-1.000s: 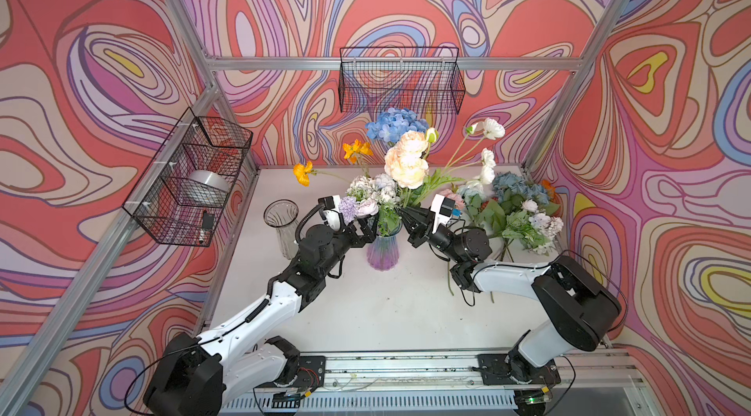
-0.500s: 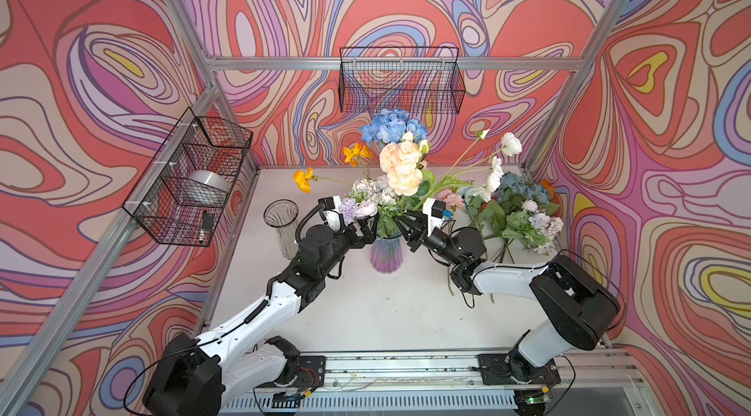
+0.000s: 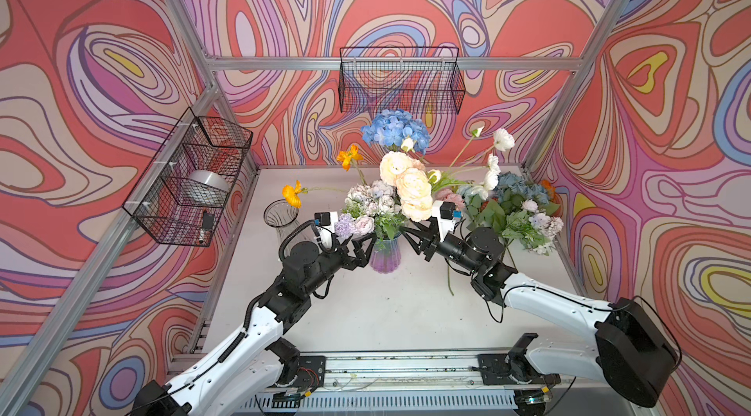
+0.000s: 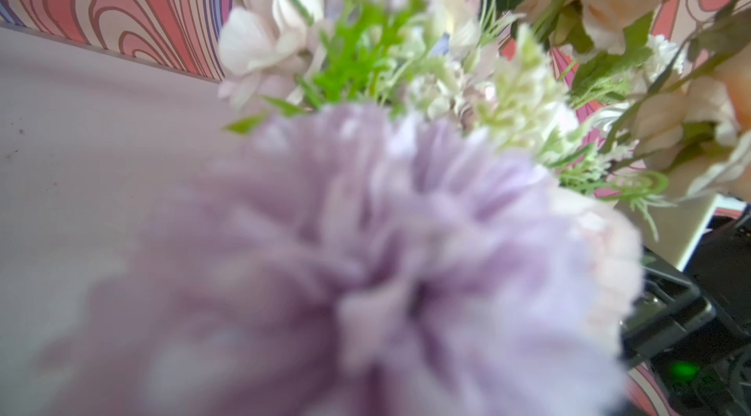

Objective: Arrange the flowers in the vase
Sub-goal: 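Lower the pink rose stems into the gradient vase, then open the right gripper to release the pink roses and withdraw it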

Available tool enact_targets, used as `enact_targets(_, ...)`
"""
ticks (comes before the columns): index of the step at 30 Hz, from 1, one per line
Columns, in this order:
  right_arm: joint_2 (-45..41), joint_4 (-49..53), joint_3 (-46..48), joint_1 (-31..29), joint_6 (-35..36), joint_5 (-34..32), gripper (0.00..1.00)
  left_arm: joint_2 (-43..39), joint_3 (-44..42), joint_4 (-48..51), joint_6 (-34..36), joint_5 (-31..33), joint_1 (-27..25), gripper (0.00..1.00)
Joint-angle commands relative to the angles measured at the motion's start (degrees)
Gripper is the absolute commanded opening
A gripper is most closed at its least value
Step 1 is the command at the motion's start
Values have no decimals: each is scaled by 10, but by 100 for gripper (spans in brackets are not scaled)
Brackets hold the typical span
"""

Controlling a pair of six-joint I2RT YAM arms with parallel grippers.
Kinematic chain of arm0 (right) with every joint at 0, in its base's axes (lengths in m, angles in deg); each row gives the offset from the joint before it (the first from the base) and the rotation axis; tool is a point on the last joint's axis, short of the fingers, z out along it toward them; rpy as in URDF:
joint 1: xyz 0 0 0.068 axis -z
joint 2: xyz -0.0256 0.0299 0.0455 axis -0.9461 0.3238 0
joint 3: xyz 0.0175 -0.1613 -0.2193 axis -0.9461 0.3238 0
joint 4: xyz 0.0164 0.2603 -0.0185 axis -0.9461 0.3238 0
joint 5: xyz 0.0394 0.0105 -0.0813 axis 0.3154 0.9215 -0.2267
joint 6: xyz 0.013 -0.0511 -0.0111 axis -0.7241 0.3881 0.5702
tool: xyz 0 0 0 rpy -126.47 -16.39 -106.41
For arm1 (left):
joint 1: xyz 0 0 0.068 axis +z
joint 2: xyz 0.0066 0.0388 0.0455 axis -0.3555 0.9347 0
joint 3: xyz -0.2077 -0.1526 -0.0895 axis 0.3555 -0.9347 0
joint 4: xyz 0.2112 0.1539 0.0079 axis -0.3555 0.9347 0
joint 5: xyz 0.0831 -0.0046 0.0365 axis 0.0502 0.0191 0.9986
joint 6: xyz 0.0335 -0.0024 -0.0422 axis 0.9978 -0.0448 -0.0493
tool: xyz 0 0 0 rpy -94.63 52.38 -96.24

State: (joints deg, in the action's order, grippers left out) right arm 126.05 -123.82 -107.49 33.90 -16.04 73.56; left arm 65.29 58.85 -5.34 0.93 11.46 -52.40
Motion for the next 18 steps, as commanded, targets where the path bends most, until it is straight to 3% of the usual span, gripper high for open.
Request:
enact_targets(1, -21, 135, 15, -4, -10, -27, 52, -29, -18, 55, 22, -30, -2, 100)
enact_targets(7, -29, 253, 5, -4, -30, -129, 53, -60, -52, 82, 44, -38, -2, 100)
enact_targets(11, 7, 254, 1, -4, -77, -156, 52, -52, -82, 39, 49, -21, -3, 100)
enact_targets(18, 119, 156, -14, -4, -142, -95, 50, 22, -133, -103, 62, 25, -13, 100)
